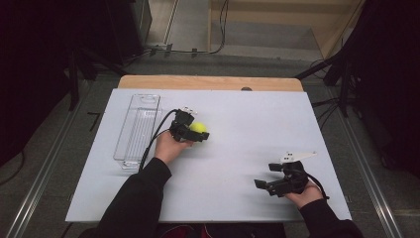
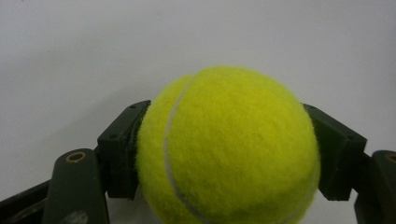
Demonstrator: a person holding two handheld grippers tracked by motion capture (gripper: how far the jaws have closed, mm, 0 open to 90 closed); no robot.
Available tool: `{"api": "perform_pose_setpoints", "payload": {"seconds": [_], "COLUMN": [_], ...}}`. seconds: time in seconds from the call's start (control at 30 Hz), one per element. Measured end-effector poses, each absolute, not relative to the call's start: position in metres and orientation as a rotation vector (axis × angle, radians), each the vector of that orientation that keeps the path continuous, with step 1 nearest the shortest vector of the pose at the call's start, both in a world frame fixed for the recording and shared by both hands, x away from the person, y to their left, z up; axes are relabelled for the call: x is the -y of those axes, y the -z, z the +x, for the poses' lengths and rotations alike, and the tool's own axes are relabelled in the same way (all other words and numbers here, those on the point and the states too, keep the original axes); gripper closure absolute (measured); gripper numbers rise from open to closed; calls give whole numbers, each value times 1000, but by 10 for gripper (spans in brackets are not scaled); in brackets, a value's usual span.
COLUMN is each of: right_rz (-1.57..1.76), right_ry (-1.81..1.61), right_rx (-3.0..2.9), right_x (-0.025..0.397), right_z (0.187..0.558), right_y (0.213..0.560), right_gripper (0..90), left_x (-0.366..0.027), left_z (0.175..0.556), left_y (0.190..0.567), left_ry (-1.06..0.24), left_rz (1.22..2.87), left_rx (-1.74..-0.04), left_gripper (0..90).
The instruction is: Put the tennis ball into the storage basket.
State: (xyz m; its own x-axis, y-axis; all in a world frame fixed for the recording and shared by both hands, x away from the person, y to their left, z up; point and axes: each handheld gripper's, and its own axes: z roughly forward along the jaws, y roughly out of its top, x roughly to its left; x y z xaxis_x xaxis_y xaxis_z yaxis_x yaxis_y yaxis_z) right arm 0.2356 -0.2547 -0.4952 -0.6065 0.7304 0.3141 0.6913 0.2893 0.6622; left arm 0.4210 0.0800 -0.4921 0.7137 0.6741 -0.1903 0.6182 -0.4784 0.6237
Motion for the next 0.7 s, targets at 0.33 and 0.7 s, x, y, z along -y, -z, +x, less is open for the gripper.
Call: {"api": "perform_pose_setpoints", "payload": {"seconds": [0.33, 0.7], "right_rz": [1364, 1363], "right_ry": [-1234, -1240], "right_rx": [-2483, -2480], "right_x": [255, 254], "right_z": [236, 235], "right_y": [495, 494], "right_gripper": [62, 62], "left_x": [-78, -77], "left_z": [417, 413], "left_y": [478, 457], "left_ry": [-80, -61], "left_rz": [2213, 2215], "left_rx": [-959, -945], "left_gripper": [256, 256]}}
